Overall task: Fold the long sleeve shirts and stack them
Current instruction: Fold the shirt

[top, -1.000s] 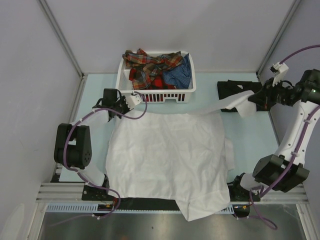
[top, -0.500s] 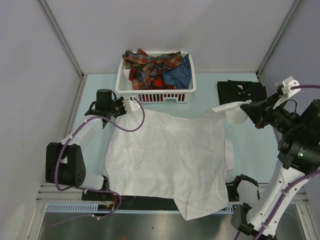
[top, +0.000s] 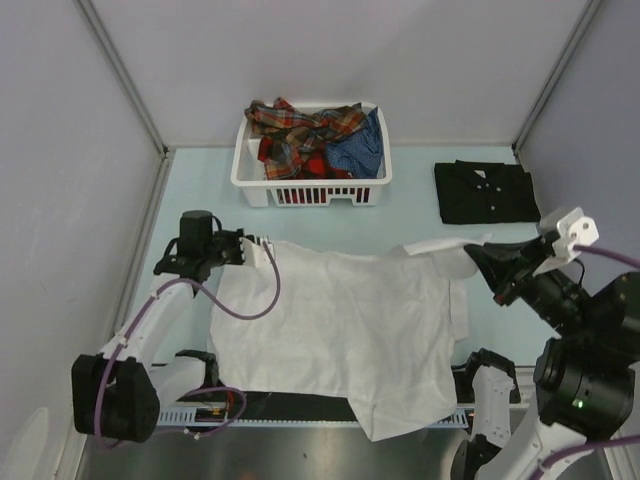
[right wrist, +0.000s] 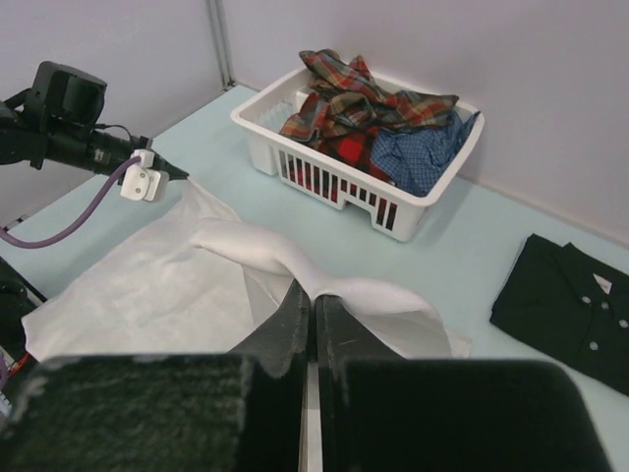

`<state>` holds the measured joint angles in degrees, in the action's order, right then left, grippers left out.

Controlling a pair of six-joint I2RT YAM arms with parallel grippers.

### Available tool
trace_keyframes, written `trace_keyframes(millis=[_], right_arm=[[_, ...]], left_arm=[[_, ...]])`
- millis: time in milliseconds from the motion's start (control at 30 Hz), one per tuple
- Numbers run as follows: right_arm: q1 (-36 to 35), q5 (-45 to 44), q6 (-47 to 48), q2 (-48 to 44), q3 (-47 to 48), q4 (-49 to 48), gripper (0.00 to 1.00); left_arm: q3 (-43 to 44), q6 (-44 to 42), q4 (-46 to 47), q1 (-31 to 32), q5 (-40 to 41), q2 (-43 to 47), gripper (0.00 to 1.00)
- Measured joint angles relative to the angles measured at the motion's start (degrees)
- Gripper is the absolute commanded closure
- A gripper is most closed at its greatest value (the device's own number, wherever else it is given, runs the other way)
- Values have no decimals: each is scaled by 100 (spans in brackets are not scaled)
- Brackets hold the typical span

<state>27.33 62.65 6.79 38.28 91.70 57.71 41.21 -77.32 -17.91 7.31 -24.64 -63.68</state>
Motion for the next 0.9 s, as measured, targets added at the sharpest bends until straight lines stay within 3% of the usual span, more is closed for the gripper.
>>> trace_keyframes(millis=[167, 233, 300, 667, 733, 767, 800, 900], right_arm=[[-391, -302, -31, -590, 74, 426, 100], [-542, -407, -2, -715, -33, 614, 100], [-651, -468, 81, -780, -264, 796, 100], [-621, -522, 682, -501, -1961, 1158, 100], [-623, -503, 682, -260, -2146, 1054, 100], [-623, -474, 682, -155, -2190, 994, 100], [-627, -426, 658, -33, -2247, 890, 100], [-713, -302, 378, 168, -2524, 350, 100]], left_arm=[[-411, -450, -350, 0, -118, 645, 90], [-629, -612, -446, 0, -107, 708, 81], [-817, -732, -546, 0, -101, 675, 73], [-868, -625, -1215, -17, 157, -35, 55], [-748, -505, -1429, -33, 70, 9, 36], [-675, -417, -1521, -42, 9, 63, 33], [-597, -286, -1596, -50, -63, 153, 9], [-291, 262, -1740, -79, -385, 487, 1]])
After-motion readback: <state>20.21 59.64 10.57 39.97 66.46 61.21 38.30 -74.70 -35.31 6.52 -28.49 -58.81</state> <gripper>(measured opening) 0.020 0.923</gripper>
